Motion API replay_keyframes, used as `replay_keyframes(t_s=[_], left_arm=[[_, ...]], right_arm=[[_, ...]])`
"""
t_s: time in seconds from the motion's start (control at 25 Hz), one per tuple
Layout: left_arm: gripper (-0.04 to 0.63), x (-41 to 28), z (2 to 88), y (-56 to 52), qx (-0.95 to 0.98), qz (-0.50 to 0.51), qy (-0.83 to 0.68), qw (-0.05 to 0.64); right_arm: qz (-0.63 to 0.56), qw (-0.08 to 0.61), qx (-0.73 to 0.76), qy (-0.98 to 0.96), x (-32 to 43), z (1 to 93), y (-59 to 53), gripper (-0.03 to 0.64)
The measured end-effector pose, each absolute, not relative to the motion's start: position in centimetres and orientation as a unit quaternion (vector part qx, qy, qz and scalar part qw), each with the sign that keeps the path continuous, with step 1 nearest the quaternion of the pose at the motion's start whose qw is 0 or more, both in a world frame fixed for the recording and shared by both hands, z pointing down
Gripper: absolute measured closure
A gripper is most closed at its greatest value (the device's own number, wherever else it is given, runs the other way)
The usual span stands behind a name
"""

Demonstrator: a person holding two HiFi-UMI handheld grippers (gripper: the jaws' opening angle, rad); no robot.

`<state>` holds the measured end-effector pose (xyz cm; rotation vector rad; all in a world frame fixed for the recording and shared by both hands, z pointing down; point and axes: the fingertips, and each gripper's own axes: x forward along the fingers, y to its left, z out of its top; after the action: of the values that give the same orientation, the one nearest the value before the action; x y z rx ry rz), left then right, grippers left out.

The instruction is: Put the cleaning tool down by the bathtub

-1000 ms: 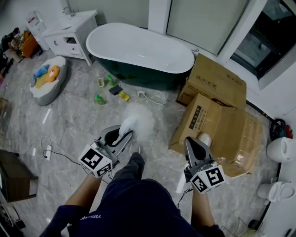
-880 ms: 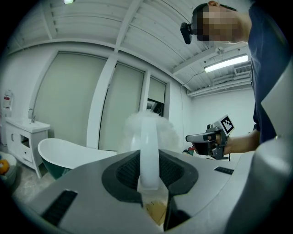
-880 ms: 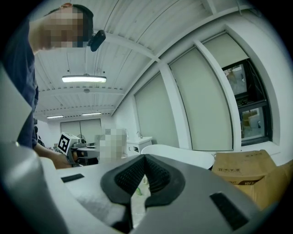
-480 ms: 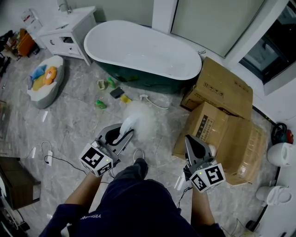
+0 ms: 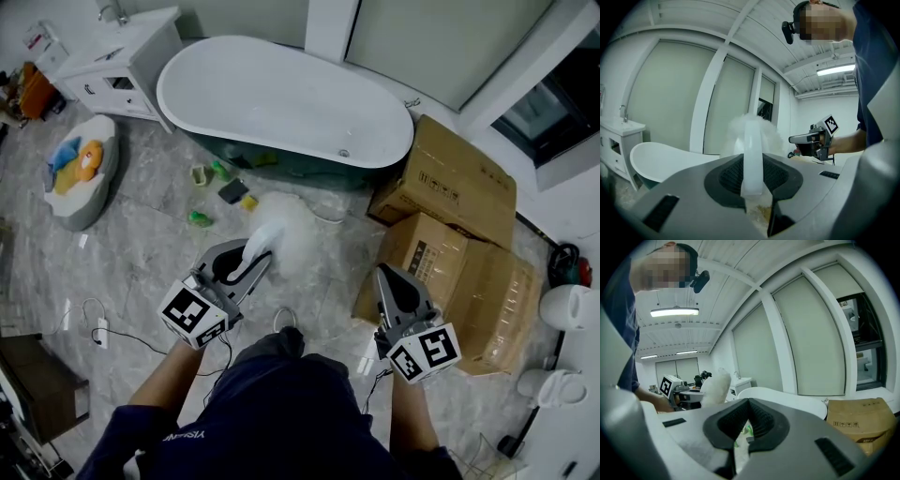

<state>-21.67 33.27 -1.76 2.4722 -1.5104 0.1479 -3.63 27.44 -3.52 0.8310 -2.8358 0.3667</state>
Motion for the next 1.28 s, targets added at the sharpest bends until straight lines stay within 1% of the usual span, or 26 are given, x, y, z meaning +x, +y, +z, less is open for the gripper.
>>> replay_keyframes(t_s=[0.2,0.64,0.96,1.28], left_arm=[[0.488,-23.1,-1.5,31.2,0.85,0.045,-0.51,0.122],[0.488,-24.2,-1.5,28.2,0.855,0.042,-0.502,0.119],[0.488,-23.7,-0.4,24.7,0.856,0.049,-0.498,0.128],[0.488,-21.8,1.3,18.6,0.852,0.064,-0.499,0.144]], right_arm=[[0.126,0.088,0.284,-0.946,-5.1,-3.2,25.8,0.614],[0.12,0.089,0.297,-0.943,-5.8,-3.2,23.0,0.613],[0.133,0.087,0.309,-0.938,-4.9,-1.9,19.5,0.612],[0.15,0.092,0.303,-0.937,-3.3,0.3,12.8,0.612]])
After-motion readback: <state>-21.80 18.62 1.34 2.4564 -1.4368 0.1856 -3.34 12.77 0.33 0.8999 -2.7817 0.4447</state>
